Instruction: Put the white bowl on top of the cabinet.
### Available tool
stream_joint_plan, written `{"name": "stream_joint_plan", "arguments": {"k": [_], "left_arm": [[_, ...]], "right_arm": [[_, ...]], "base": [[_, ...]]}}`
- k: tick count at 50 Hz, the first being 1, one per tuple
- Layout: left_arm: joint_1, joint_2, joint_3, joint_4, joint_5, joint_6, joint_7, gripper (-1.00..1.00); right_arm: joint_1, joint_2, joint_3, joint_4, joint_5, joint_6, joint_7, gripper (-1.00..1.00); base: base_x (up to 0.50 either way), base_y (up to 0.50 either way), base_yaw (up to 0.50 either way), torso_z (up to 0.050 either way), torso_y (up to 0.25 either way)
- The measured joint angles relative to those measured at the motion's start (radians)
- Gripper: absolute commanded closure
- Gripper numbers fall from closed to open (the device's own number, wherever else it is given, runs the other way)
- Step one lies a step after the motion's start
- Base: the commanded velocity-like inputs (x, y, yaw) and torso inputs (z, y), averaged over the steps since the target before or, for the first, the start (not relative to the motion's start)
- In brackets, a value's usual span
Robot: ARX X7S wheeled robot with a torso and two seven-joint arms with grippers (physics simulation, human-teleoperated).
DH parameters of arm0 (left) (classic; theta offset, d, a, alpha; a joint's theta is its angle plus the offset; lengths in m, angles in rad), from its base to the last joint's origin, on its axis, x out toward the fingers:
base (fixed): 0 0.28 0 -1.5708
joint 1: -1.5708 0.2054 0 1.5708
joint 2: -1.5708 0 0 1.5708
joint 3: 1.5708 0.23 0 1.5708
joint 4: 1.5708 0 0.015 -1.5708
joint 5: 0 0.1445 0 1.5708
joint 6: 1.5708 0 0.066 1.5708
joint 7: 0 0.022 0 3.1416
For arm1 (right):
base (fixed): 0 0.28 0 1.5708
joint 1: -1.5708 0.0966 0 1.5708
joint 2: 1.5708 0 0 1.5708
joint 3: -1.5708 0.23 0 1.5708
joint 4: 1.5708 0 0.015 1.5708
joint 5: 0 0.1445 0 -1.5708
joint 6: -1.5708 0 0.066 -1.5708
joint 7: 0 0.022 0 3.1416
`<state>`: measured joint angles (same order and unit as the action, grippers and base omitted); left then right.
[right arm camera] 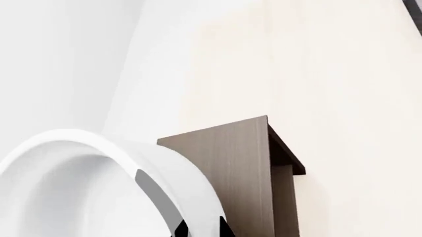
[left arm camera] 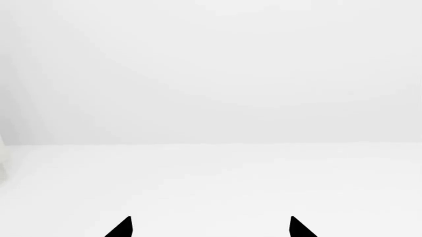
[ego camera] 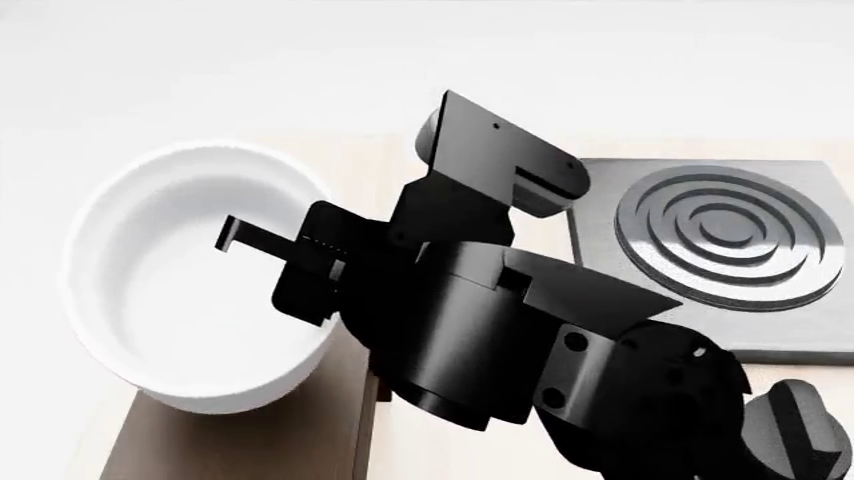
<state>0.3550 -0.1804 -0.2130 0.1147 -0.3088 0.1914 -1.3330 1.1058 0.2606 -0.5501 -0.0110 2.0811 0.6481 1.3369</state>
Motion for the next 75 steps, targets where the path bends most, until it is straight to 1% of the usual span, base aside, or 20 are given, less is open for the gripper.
{"name": "stream_joint_plan", "arguments": {"k": [36,37,59,75], "left_arm": [[-0.001,0.000,0.000,0.000,0.002,-0.002,-0.001,-1.00],[-0.001,0.000,0.000,-0.001,0.002,-0.002,-0.001,-1.00],[-0.002,0.000,0.000,-0.003,0.000,0.000,0.001,-1.00],[-0.003,-0.001,0.000,-0.005,-0.002,0.000,0.002,-1.00]], "right_arm": [[-0.034,0.020,-0.028,0.050,-0.023,-0.009,-0.047,1.00],[-0.034,0.020,-0.029,0.051,-0.023,-0.009,-0.049,-1.00],[-0.021,0.021,-0.055,0.050,-0.023,0.013,-0.086,-1.00],[-0.015,0.045,-0.044,-0.029,-0.033,-0.010,-0.043,-1.00]], "base": [[0.00,0.00,0.00,0.000,0.001],[0.00,0.00,0.00,0.000,0.000],[0.00,0.00,0.00,0.000,0.000],[0.00,0.00,0.00,0.000,0.000]]}}
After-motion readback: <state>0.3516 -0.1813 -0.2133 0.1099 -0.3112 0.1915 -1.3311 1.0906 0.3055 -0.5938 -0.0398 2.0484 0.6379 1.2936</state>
